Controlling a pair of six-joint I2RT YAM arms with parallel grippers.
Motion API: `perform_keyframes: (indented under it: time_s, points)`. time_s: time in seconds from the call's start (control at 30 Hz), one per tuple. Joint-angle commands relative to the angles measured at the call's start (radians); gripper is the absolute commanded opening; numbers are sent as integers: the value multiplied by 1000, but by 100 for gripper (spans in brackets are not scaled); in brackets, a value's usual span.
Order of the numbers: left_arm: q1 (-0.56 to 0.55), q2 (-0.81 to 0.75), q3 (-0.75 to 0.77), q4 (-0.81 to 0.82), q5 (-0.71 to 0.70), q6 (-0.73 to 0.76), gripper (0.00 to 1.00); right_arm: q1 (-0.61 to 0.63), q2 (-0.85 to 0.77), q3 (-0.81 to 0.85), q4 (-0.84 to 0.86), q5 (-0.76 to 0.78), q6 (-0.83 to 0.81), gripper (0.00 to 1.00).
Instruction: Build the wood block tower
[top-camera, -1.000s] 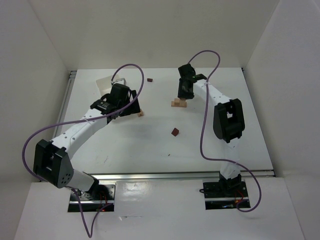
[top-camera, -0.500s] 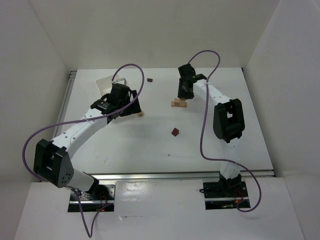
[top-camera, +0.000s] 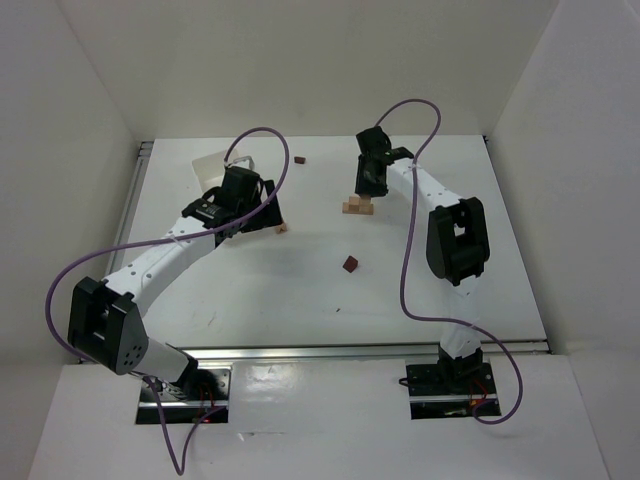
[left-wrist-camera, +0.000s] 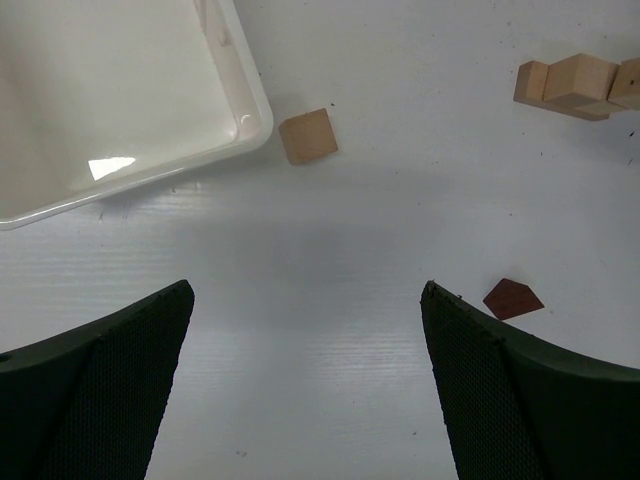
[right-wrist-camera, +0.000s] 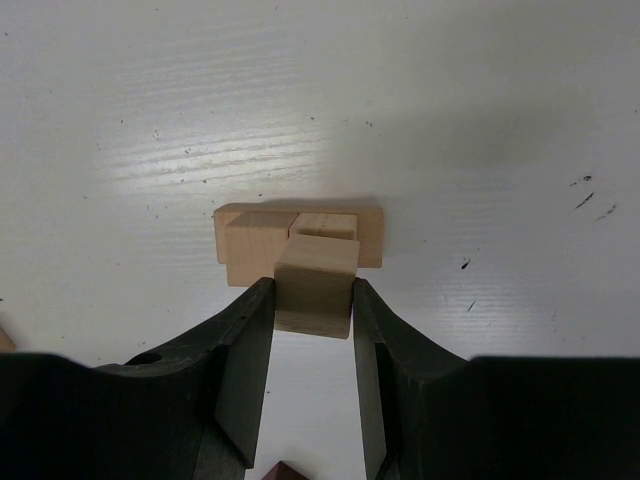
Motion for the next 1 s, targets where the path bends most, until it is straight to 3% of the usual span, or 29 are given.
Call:
perform_keyframes:
  time_s: [0.0, 0.63, 0.97]
  points:
    - [4, 4, 41, 27, 15, 28, 100, -4, -70, 45, 27, 10, -4, 25]
    - [4, 4, 41, 27, 15, 39, 100, -4, -20, 56, 18, 1, 5, 25]
    - [4, 4, 41, 27, 15, 39, 100, -4, -10, 47, 18, 0, 14, 32]
